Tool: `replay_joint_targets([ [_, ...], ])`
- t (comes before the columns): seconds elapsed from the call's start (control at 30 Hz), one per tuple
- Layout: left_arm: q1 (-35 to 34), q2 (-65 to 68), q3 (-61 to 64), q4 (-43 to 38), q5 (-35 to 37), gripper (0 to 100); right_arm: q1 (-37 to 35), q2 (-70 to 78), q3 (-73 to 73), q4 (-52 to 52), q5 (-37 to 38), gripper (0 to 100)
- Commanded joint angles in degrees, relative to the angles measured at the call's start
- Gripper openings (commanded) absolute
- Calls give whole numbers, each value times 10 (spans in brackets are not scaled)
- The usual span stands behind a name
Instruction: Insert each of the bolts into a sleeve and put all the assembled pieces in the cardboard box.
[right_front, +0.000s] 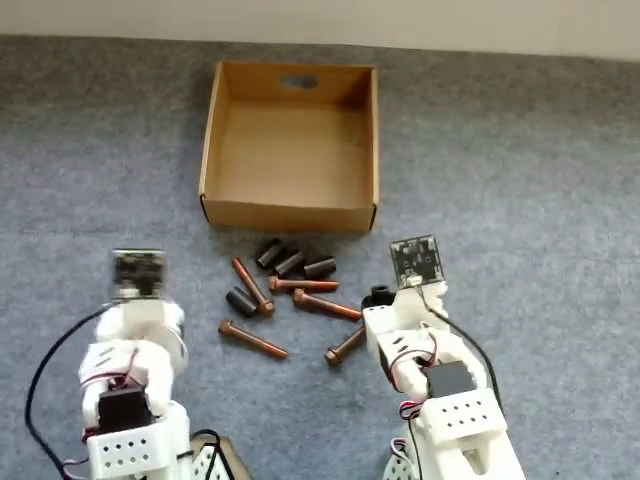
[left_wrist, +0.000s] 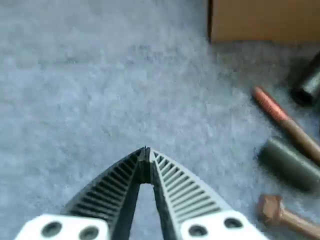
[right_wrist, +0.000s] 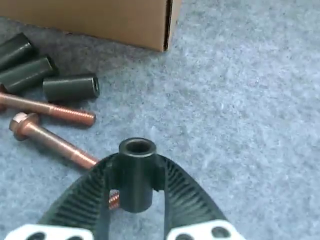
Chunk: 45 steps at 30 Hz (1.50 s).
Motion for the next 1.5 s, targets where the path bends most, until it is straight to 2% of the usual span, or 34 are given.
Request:
replay_joint_targets([
  [0.0,-108,-2,5,-168,1,14,-2,-9,-4,-10,-5,6],
  [0.13,-201,-2,2,-274,5,14,-2,-9,-4,-10,-5,6],
  [0.23,-228,-2,0,-316,5,14,-2,-9,-4,-10,-5,6],
  [0.3,-232,-2,-27,-313,5,14,-2,-9,-4,-10,-5,6],
  [0.37,-233,-2,-80,-262,4,14,-2,-9,-4,-10,-5,6],
  [0.47,-216,-2,-204,-144,16,14,-2,-9,-4,-10,-5,6],
  [0.57,-165,-2,-320,-55,39,14,-3,-9,-4,-8,-5,6],
  [0.7,-88,15,-407,30,19,14,-3,-9,-4,-7,-5,6],
  [0.87,-53,139,-329,45,-55,18,-3,-9,-4,-7,-5,6],
  [0.93,-35,212,-299,33,-89,52,-3,-9,-4,-7,-5,6],
  [1.0,-28,287,-291,18,-87,102,-4,-9,-4,-7,-5,6],
  [1.07,-28,350,-291,9,-45,136,-4,-9,-3,-7,-5,6],
  [1.23,-25,427,-286,12,144,157,-4,-9,-3,-7,-5,6],
  [1.37,7,436,-277,74,295,158,-4,-9,-3,-7,-5,6],
  [1.47,80,439,-266,104,316,159,-4,-9,-3,-7,-5,6],
])
